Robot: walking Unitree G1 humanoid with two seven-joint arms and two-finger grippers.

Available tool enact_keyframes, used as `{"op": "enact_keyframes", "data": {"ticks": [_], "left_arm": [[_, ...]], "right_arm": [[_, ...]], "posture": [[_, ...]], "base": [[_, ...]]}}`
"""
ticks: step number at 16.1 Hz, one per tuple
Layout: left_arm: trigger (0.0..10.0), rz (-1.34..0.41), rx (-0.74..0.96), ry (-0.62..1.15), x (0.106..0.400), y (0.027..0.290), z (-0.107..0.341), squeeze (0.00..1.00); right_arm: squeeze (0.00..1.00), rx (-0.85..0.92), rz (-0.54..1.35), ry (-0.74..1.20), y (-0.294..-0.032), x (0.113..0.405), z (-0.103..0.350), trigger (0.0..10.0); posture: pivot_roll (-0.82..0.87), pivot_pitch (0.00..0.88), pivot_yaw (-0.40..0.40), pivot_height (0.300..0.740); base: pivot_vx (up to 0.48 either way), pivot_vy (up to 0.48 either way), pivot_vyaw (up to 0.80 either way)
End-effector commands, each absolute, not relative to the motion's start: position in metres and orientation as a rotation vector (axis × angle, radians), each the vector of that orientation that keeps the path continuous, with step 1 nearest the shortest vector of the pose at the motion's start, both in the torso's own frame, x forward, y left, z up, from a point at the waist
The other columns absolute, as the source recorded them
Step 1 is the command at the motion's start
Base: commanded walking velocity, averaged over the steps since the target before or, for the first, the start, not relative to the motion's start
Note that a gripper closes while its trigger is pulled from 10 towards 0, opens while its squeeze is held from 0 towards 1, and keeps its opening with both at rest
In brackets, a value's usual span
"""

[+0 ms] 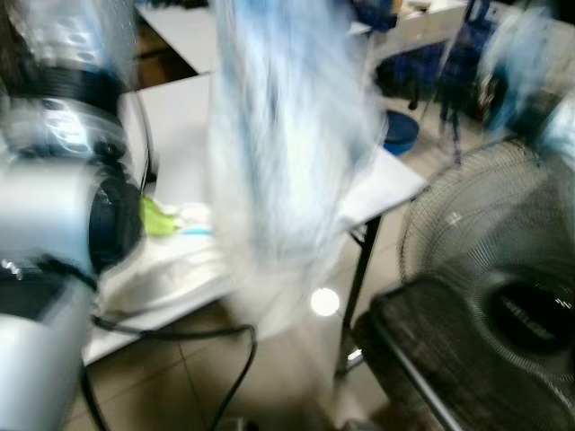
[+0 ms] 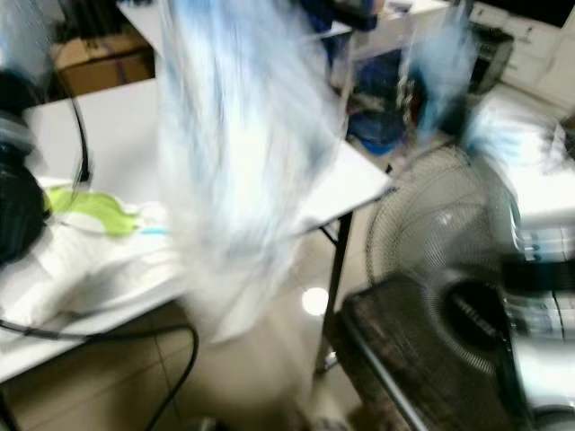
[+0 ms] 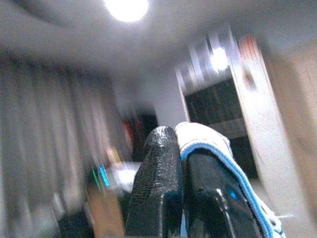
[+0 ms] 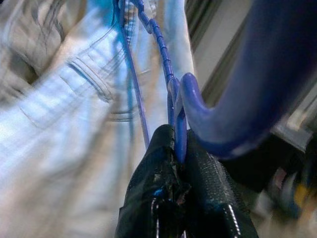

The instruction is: Hang hanger

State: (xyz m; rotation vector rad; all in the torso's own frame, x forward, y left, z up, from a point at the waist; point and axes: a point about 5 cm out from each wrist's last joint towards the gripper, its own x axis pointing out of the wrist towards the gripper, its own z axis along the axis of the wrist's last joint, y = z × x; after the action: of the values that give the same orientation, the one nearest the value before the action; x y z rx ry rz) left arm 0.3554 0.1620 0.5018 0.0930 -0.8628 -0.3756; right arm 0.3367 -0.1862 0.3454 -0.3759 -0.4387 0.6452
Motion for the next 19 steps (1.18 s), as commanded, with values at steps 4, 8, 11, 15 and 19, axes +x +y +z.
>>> {"op": "enact_keyframes", "data": {"ticks": [4, 8, 11, 15, 19], "left_arm": [[10.0, -0.214, 0.158, -0.943, 0.353, 0.187, 0.5, 0.0], [10.0, -0.294, 0.336, -0.429, 0.412, 0.158, 0.329, 0.0], [10.0, -0.417, 0.469, -0.054, 0.405, 0.152, 0.211, 0.0], [10.0, -0.527, 0.613, 0.108, 0.38, 0.191, 0.188, 1.0], [10.0, -0.628, 0.876, 0.34, 0.354, 0.244, 0.184, 1.0]], "right_arm": [[0.0, -0.41, 0.71, -0.478, -0.178, 0.337, 0.327, 10.0], [0.0, -0.382, 0.875, -0.327, -0.16, 0.314, 0.268, 10.0], [0.0, -0.344, 0.92, -0.223, -0.162, 0.285, 0.237, 10.0], [0.0, -0.304, 0.892, -0.166, -0.169, 0.267, 0.226, 10.0], [0.0, -0.266, 0.832, -0.129, -0.171, 0.262, 0.219, 10.0]], "posture": [[-0.13, 0.0, 0.043, 0.74], [-0.12, 0.0, 0.035, 0.74], [-0.13, 0.0, 0.042, 0.74], [-0.13, 0.0, 0.044, 0.74], [-0.12, 0.0, 0.043, 0.74]], "base": [[0.338, 0.0, 0.0], [0.235, 0.0, 0.0], [0.0, 0.0, 0.0], [0.0, 0.0, 0.0], [0.0, 0.0, 0.0]]}}
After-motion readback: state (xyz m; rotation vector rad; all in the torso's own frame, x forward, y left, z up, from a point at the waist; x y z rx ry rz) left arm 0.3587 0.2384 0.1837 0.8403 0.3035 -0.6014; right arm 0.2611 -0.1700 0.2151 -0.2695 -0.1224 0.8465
